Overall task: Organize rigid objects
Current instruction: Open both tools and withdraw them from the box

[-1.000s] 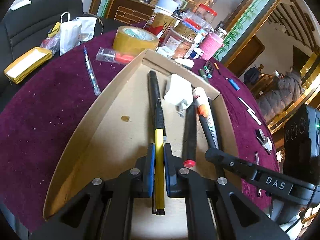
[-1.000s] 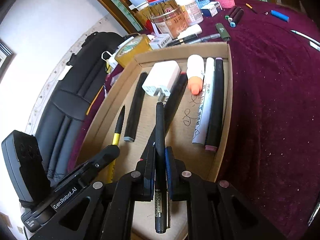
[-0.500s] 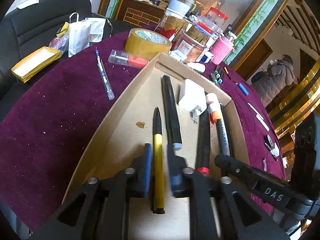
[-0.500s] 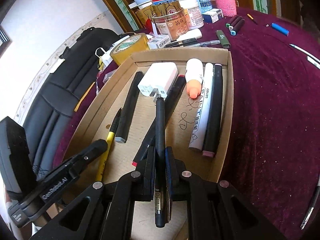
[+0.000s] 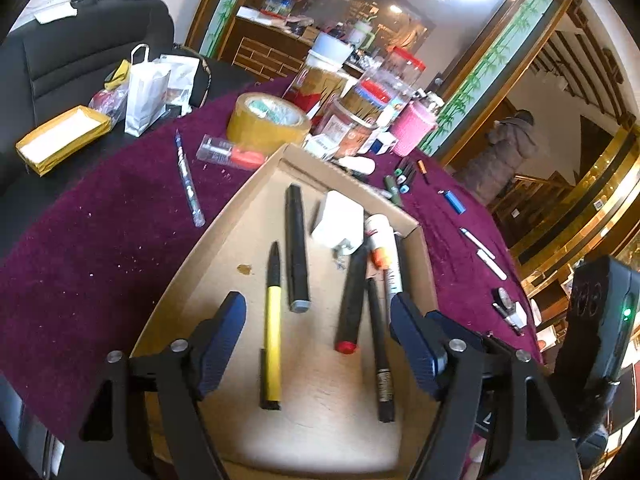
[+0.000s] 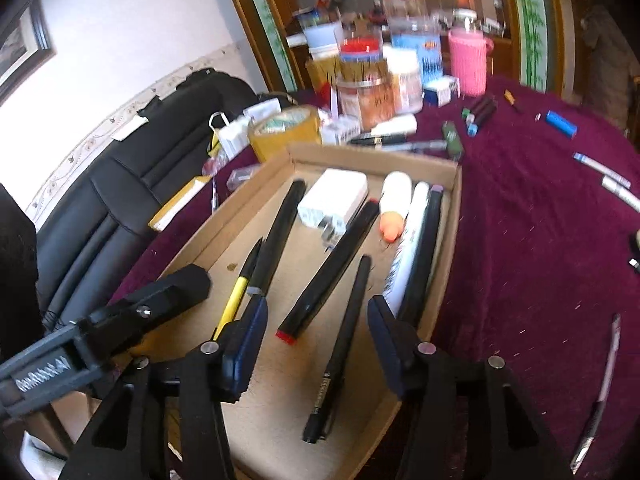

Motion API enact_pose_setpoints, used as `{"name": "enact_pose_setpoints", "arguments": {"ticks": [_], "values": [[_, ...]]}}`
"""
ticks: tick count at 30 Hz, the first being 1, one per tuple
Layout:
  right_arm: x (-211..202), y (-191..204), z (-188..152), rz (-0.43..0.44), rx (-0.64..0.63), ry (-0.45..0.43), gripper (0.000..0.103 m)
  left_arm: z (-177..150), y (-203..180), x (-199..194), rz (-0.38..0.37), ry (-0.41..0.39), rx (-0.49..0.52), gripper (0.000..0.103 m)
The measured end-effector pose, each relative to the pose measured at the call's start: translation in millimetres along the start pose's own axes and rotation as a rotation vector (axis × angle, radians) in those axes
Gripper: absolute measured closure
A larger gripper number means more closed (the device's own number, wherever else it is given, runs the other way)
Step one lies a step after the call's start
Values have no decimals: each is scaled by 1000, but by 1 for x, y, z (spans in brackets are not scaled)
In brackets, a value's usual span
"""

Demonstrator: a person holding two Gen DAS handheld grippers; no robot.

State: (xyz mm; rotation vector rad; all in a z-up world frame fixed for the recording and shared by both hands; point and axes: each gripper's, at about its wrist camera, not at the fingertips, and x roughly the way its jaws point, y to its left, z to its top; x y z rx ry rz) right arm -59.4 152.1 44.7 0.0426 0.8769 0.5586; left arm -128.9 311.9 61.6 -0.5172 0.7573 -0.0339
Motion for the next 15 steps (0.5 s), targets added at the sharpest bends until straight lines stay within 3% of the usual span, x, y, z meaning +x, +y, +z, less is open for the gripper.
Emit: {"name": "enact_pose_setpoints", "arguments": {"ticks": [9,15], "values": [[-30,-18,-6,-54,-15,-99,33,-3,-42,-22,39,-93,108,25],[-53,-31,-15,-105,-32,-173,27,-14,-80,-40,103,-235,248,16]]}}
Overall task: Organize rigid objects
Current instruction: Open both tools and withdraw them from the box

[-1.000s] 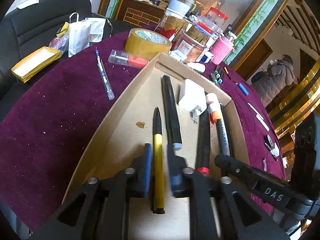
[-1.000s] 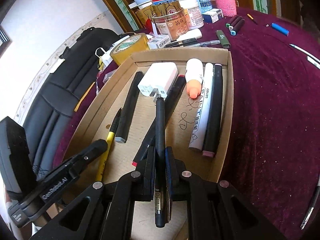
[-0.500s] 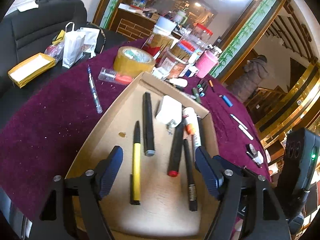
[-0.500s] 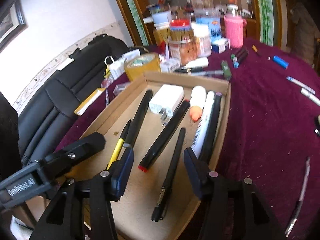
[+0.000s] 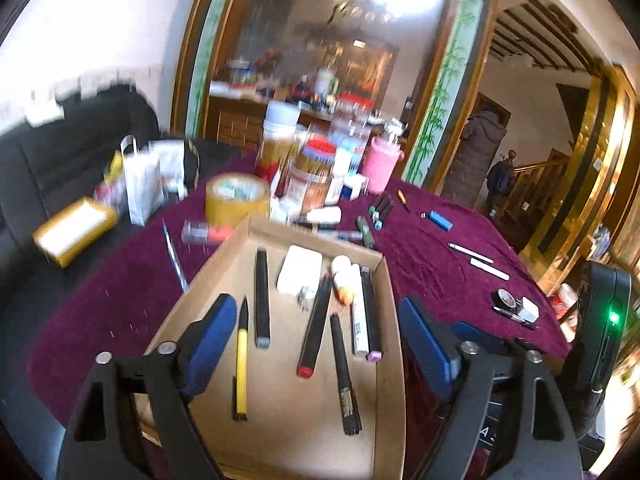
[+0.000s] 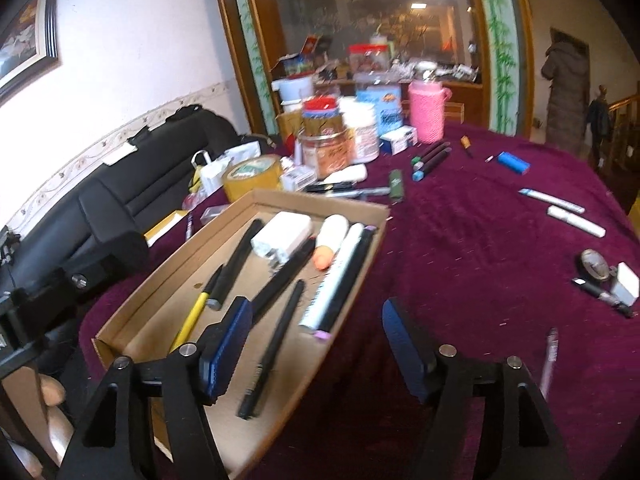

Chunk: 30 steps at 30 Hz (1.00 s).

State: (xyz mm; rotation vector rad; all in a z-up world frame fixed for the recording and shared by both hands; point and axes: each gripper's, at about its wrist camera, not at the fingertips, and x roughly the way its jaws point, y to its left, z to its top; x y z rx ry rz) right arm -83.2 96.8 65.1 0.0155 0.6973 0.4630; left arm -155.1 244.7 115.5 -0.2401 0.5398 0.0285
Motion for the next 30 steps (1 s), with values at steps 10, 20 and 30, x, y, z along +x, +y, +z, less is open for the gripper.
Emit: {"name": "enact_pose_setpoints", "arguments": {"ticks": [10,20,30], "values": [[-29,-29,-7,-125,10,-123,19,-1,-42,-23,77,-140,133,10],[-43,-47,-8,-256,0,-169,13,-8,-57,-13,77,-91,149,10],[-45,-52,-9,-336,-23,-167,11,-14,-67,-8,94,-75,181,10]]}}
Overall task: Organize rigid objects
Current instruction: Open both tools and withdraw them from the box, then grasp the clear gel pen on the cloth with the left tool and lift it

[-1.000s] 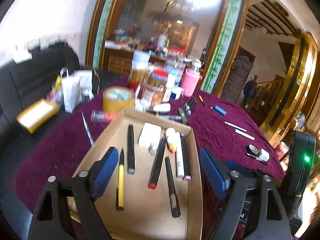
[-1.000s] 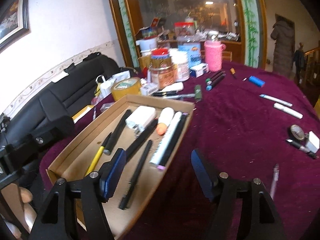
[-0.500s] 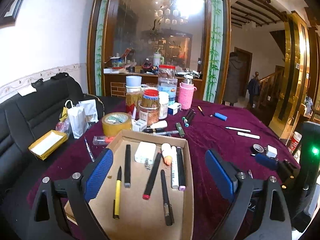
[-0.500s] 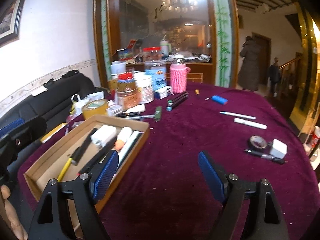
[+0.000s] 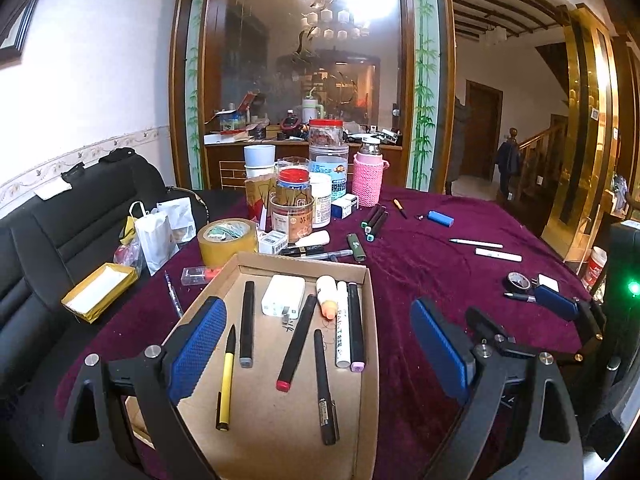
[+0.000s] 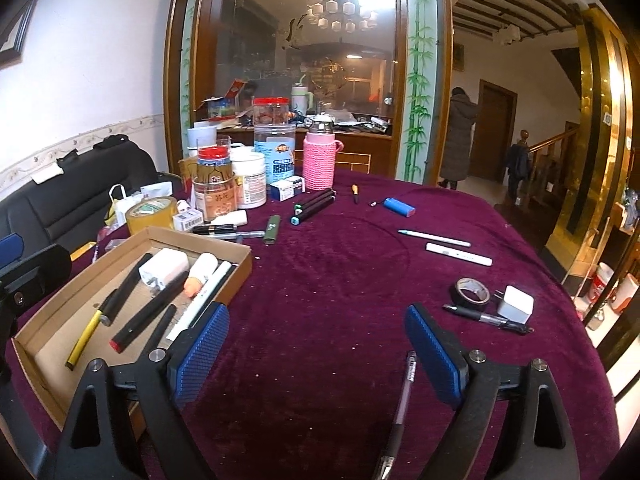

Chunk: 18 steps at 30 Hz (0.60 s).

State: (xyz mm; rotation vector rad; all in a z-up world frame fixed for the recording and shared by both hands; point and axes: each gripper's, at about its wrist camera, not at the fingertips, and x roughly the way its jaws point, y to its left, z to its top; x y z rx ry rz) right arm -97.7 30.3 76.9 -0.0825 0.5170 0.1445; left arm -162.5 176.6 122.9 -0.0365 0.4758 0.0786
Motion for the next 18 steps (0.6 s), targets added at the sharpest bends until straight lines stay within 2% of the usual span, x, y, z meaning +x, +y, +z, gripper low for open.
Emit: {"name": "enact_pose_setpoints", "arguments": {"ticks": [18], "values": [[5,-8,-2,-50,0,22,10,-4,0,5,-11,31,-1,10]]}}
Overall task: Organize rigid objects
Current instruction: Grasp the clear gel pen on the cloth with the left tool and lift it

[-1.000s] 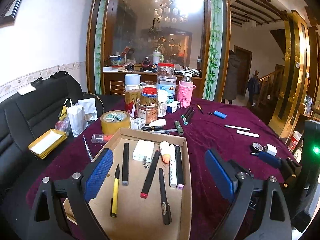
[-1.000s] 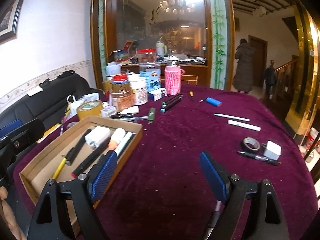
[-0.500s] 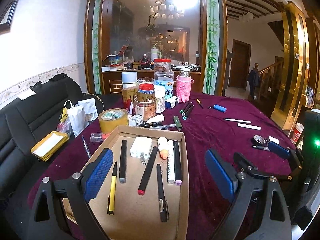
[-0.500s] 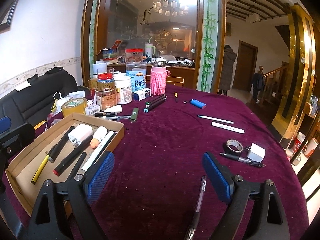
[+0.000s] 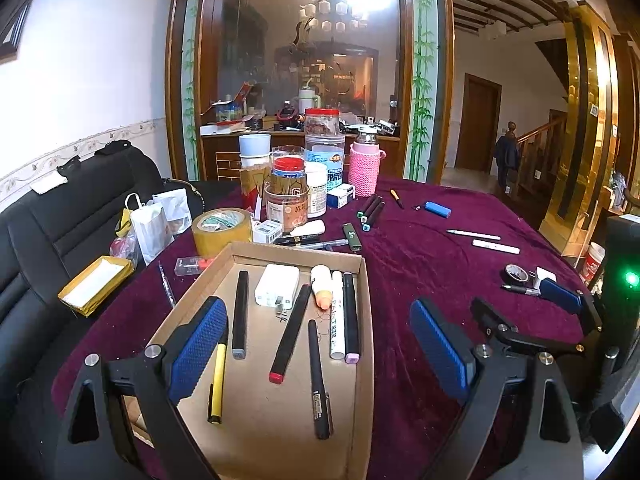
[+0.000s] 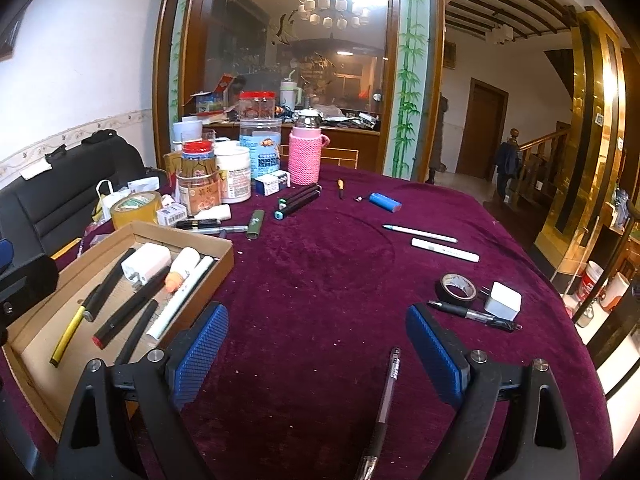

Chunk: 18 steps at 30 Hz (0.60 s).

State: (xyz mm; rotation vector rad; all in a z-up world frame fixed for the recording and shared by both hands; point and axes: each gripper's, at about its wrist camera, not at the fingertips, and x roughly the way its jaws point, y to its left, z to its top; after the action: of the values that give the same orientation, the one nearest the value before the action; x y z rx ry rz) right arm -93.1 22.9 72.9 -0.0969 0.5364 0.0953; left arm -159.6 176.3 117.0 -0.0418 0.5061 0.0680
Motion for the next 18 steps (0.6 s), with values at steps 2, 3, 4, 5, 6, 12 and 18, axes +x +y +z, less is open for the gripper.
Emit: {"name": "enact_pose_setpoints", "arguments": {"ticks": [2,3,4,5,6,12,18], "values": [[2,-3,-1,-13,2,6,10,0,-1,0,-1,2,2,10],[2,-4,-1,-15,3,7,10,-1,-2,1,-1,3,3,10],[3,-5,-1,-19,4,9,10,-1,-3,1,-2,6,5,10],[3,-6,-1,-21,4,12,10,-2,-4,2,-2,8,6,10],[4,-7,-1,-23,5,14,10,-2,-5,2,-3,10,8,10],[5,-18,-1,-35,6,23,10,-2,-11,7,-13,32,21,10],[11,-84,6,-126,86,27,10,-2,-25,18,-95,108,14,10]]}}
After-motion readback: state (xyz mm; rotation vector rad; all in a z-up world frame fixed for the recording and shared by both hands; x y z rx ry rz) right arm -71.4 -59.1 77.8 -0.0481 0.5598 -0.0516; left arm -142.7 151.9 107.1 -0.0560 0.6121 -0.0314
